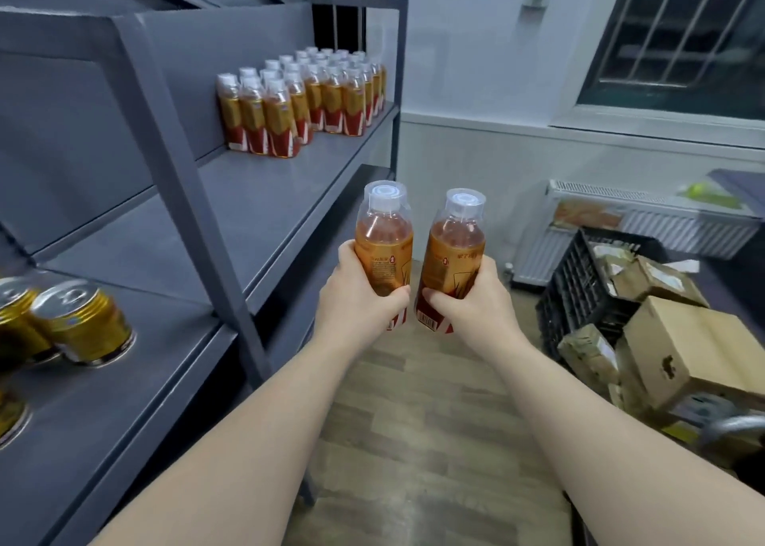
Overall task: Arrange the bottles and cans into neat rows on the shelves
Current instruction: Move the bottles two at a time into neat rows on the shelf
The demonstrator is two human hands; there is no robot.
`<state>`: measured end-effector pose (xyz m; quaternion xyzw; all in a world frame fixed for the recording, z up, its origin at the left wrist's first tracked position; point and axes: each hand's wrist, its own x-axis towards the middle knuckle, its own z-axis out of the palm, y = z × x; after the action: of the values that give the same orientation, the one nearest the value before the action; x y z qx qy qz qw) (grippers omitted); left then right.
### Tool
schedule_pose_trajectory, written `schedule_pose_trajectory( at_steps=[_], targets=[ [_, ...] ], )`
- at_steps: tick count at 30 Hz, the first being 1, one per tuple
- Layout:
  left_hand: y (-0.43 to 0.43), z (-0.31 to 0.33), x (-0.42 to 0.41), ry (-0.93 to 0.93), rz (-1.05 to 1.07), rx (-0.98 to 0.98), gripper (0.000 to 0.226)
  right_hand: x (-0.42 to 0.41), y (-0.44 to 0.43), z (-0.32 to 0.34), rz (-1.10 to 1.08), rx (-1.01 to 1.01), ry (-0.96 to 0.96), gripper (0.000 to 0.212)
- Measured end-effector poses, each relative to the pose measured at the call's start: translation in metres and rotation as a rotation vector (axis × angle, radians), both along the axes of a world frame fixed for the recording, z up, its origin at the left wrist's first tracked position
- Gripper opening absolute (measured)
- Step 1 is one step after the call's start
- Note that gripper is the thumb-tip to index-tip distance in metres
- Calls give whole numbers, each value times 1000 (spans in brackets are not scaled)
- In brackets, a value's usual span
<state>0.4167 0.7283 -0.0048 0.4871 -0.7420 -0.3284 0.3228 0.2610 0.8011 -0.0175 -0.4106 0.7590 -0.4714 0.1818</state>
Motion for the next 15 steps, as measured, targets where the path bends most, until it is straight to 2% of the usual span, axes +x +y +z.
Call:
schedule_pose_trajectory(
  at_steps=[7,15],
  targets=[
    [-65,5,-44,-33,-43,-20,85,-40,-53,6,-51,-18,11,58],
    [-121,-2,-103,-20,-31,-8,80,-101,-107,0,-62,-20,5,62]
  ],
)
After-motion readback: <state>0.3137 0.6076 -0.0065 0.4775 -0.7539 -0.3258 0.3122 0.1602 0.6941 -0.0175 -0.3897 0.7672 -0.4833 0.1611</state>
